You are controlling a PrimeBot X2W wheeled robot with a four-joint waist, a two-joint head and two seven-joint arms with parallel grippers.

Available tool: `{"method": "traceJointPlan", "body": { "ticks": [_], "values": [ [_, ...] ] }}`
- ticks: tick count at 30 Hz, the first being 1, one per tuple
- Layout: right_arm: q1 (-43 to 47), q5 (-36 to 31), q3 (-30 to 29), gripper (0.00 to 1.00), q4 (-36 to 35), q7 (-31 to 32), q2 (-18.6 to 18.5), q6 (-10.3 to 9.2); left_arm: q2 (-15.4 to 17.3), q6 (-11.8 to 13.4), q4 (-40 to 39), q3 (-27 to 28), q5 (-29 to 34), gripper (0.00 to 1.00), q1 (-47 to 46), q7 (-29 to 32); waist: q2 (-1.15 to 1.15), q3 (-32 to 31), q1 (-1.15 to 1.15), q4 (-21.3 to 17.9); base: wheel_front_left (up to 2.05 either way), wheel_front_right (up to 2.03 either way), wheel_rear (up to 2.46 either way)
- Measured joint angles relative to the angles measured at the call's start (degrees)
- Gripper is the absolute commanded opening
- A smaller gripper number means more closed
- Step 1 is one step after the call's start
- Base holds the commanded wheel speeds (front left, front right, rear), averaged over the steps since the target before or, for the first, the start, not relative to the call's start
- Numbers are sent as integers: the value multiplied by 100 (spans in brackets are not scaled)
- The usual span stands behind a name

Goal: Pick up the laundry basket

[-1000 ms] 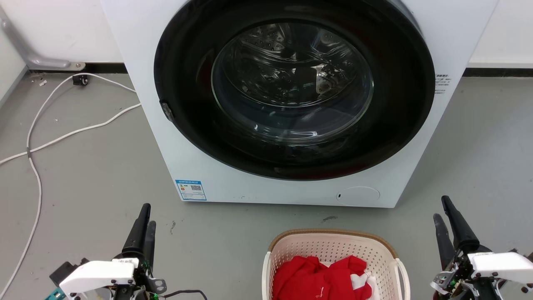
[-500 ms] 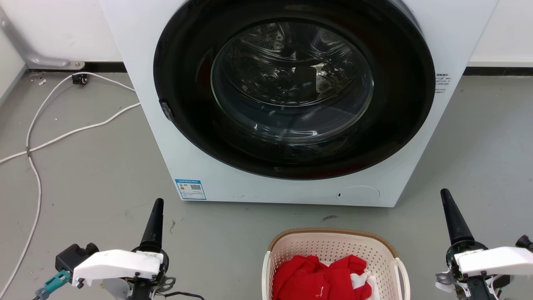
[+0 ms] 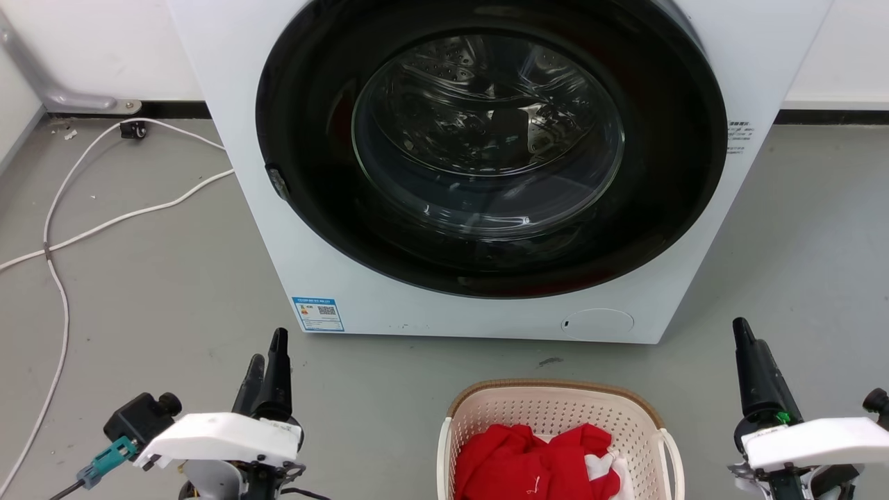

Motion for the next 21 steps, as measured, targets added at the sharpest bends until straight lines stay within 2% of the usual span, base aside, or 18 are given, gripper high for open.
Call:
{"method": "traceJointPlan", "body": {
  "ticks": [21],
  "values": [
    [176, -1784, 142, 100, -467, -393, -2, -1, 5, 285, -308, -347, 1749, 100, 27, -390, 0, 24, 0, -3, 0, 0, 0]
  ]
}}
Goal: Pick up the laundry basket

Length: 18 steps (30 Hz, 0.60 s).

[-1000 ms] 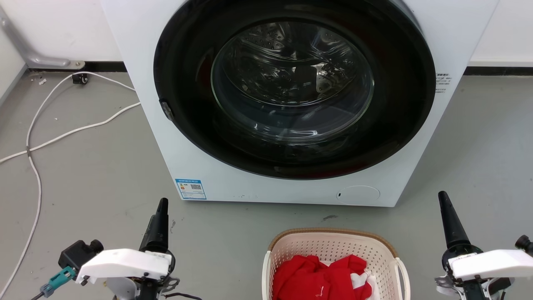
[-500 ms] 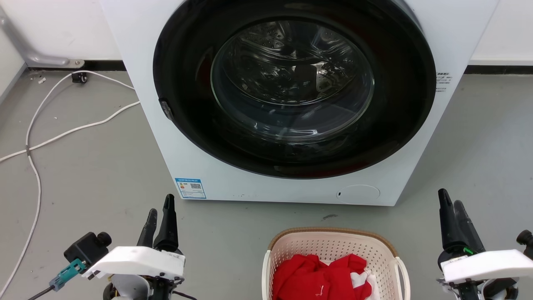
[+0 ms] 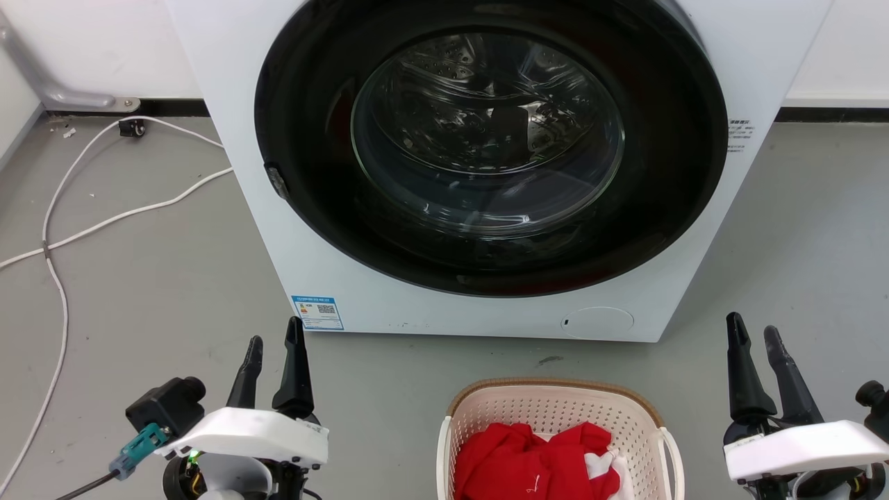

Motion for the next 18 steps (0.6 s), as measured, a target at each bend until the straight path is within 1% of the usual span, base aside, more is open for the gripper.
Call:
{"method": "traceJointPlan", "body": {
  "ticks": [13, 18],
  "values": [
    [114, -928, 53, 100, -169, -207, -1, 1, 2, 164, -99, -167, 875, 100, 55, -201, 0, 18, 0, -8, 0, 0, 0],
    [135, -1174, 60, 100, -208, -269, -2, 1, 2, 192, -116, -213, 1112, 100, 61, -258, 0, 21, 0, -10, 0, 0, 0]
  ]
}}
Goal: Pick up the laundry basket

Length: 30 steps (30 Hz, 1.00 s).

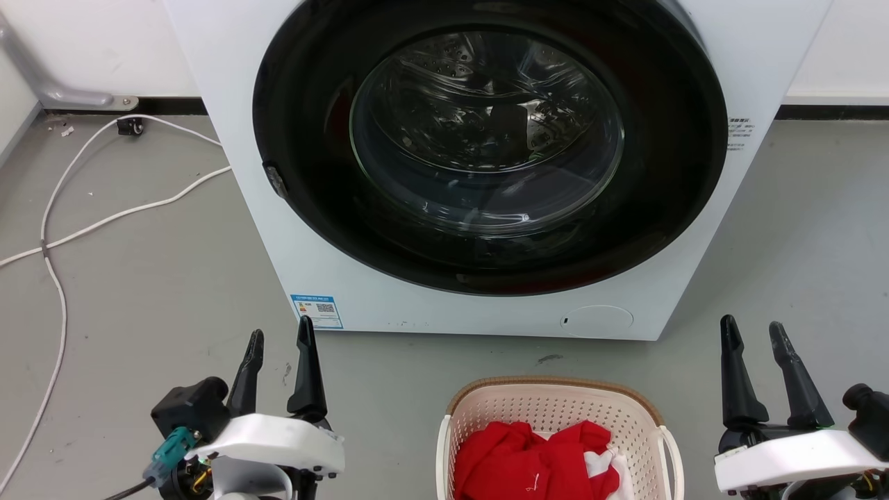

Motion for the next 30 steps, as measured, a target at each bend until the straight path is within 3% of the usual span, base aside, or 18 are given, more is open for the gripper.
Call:
{"method": "traceJointPlan", "body": {
  "ticks": [30],
  "values": [
    [206, -1540, 47, 100, -209, -377, -5, 1, 5, 227, -1, -332, 1501, 100, 93, -393, 0, -20, 0, 7, 0, 0, 0]
  ]
}}
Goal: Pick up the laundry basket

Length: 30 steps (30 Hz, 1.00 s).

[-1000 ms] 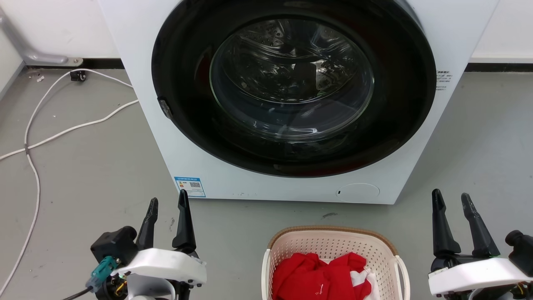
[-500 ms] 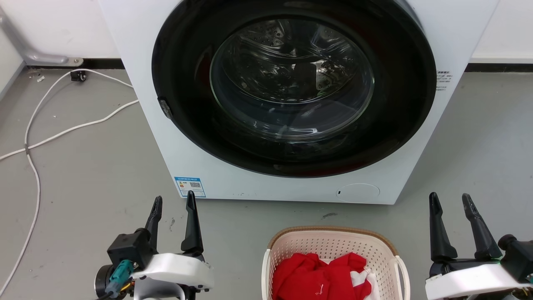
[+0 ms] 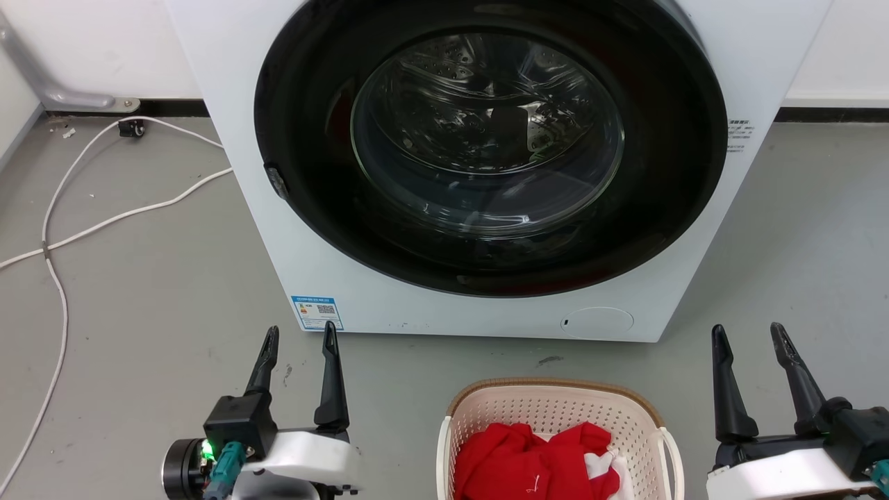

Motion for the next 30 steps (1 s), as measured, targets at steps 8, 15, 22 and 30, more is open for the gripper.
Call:
{"method": "traceJointPlan", "body": {
  "ticks": [8, 15, 22, 30],
  "values": [
    [61, -230, -12, 100, -38, -100, -1, 0, 1, 38, -4, -59, 301, 100, 51, -80, 0, -2, 0, 1, 0, 0, 0],
    [110, -119, -143, 100, 22, -160, -4, 0, 2, 68, -9, -100, 539, 100, 66, -154, 0, -1, 0, 10, 0, 0, 0],
    [119, -354, -129, 100, -10, -243, -5, 0, 3, 104, -12, -116, 799, 100, 81, -215, 0, -2, 0, 10, 0, 0, 0],
    [136, -366, -97, 100, -90, -243, -7, 0, 4, 120, 8, -108, 799, 100, 101, -227, 0, 1, 0, 10, 0, 0, 0]
  ]
}}
